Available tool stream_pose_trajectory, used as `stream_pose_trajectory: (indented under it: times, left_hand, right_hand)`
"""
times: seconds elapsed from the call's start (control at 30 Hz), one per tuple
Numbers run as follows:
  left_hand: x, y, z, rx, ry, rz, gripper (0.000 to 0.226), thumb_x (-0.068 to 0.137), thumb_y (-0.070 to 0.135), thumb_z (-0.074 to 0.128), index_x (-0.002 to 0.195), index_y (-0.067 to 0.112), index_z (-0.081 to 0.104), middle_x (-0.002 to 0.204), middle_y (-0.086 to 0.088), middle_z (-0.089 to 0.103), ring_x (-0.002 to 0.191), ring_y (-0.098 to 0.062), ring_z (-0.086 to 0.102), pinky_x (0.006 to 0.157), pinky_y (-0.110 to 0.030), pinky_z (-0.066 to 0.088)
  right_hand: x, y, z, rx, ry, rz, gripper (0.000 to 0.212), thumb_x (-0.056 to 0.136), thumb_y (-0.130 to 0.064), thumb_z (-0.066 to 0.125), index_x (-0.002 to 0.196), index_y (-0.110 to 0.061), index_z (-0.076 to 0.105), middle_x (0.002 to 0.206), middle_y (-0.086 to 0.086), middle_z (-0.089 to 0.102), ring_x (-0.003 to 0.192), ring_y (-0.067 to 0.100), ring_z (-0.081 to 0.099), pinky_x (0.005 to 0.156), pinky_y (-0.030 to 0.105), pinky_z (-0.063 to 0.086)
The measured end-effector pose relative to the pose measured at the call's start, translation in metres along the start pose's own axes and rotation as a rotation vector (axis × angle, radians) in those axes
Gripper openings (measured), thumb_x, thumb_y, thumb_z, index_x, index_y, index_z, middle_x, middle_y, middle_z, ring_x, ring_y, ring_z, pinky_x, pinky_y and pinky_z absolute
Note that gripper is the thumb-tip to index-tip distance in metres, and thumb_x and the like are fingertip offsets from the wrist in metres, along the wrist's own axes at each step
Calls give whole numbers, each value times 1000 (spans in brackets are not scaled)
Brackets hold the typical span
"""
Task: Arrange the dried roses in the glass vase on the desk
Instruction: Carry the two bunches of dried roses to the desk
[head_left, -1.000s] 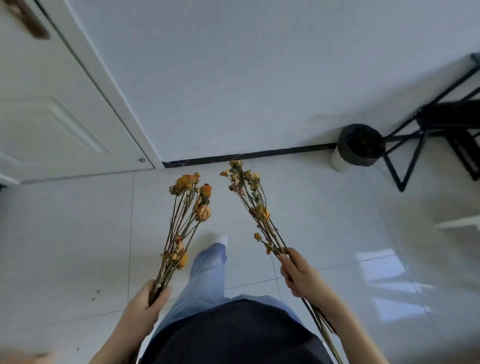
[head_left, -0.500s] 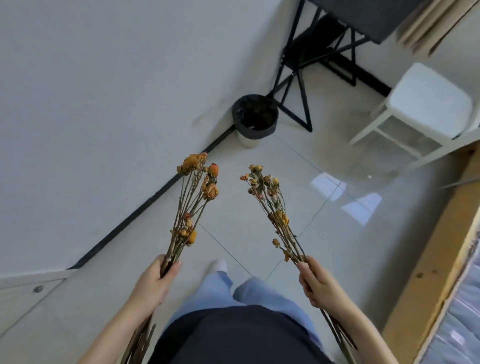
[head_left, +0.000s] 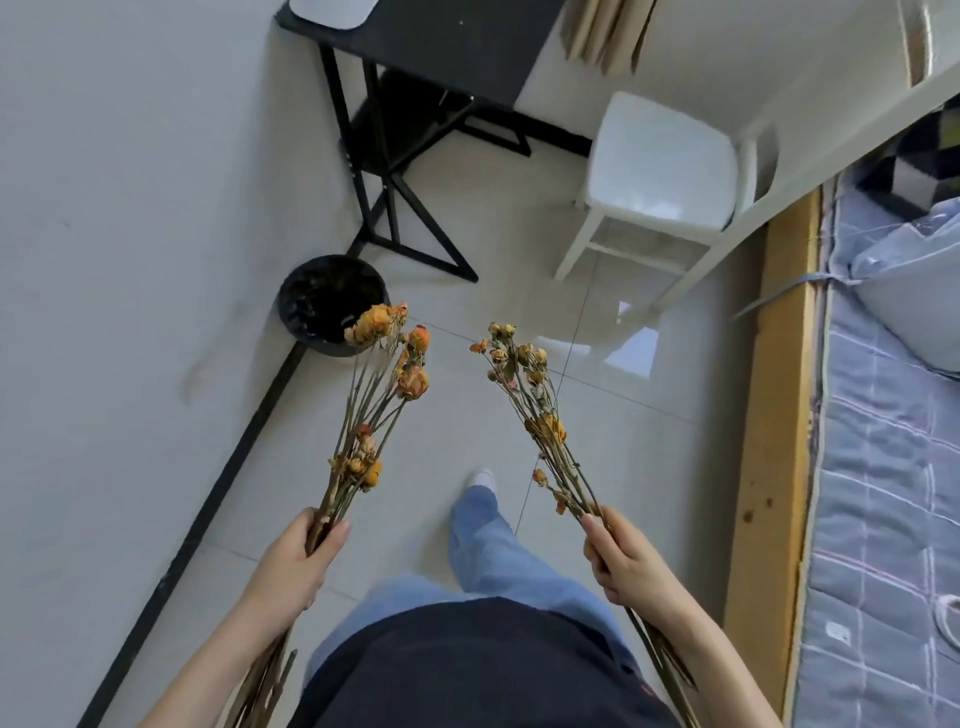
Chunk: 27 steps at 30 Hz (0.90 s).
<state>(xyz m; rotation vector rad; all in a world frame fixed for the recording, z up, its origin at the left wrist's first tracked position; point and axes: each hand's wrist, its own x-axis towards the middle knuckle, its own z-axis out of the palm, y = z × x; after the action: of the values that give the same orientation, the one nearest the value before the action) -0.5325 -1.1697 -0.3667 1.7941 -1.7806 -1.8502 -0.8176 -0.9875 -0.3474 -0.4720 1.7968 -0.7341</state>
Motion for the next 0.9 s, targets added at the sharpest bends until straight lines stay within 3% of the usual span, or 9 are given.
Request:
stream_pose_trajectory:
  times: [0.1, 0.33, 0.47, 0.57, 0.63, 0.9]
  left_hand:
    - [38, 51, 18, -12, 8, 10, 29, 90, 32, 53, 94, 3, 49, 42, 4, 35, 35, -7, 31, 34, -20, 27]
    - [111, 151, 39, 28, -43, 33, 29, 89, 34, 53, 97, 6, 50, 39, 3, 36, 34, -4, 31, 34, -18, 27]
    - [164, 206, 46, 53, -84, 43, 27, 90, 35, 53, 98, 9, 50, 38, 4, 34, 34, -4, 30, 34, -18, 26]
    - [211, 251, 53, 89, -140, 92, 12, 90, 35, 52, 91, 24, 49, 37, 5, 34, 34, -5, 29, 36, -20, 26]
    - [241, 284, 57, 124, -175, 130, 7, 90, 36, 53, 89, 31, 48, 38, 5, 35, 35, -5, 30, 37, -21, 27]
    - [328, 396, 65, 225, -194, 205, 20, 88, 40, 54, 91, 21, 53, 40, 5, 36, 35, -6, 33, 38, -23, 29]
  right_hand:
    - [33, -32, -43, 12, 33, -6, 27, 97, -35, 37, 84, -13, 42, 64, 1, 34, 46, 8, 24, 40, 22, 20]
    - [101, -80, -119, 74, 54, -12, 24, 98, -33, 36, 78, -21, 42, 62, 0, 34, 44, 8, 23, 39, 20, 19]
    - [145, -105, -154, 128, 86, -15, 25, 98, -34, 36, 82, -15, 40, 62, -1, 34, 44, 9, 22, 39, 22, 17]
    - [179, -128, -180, 145, 129, -20, 26, 98, -34, 37, 86, -12, 41, 63, -1, 33, 45, 9, 22, 39, 23, 17]
    - [199, -145, -197, 170, 169, -14, 24, 98, -34, 37, 81, -17, 42, 62, -1, 33, 45, 9, 21, 39, 22, 17]
    - [265, -202, -267, 242, 231, -2, 27, 98, -35, 37, 74, -34, 49, 60, -4, 35, 44, 9, 22, 36, 18, 20]
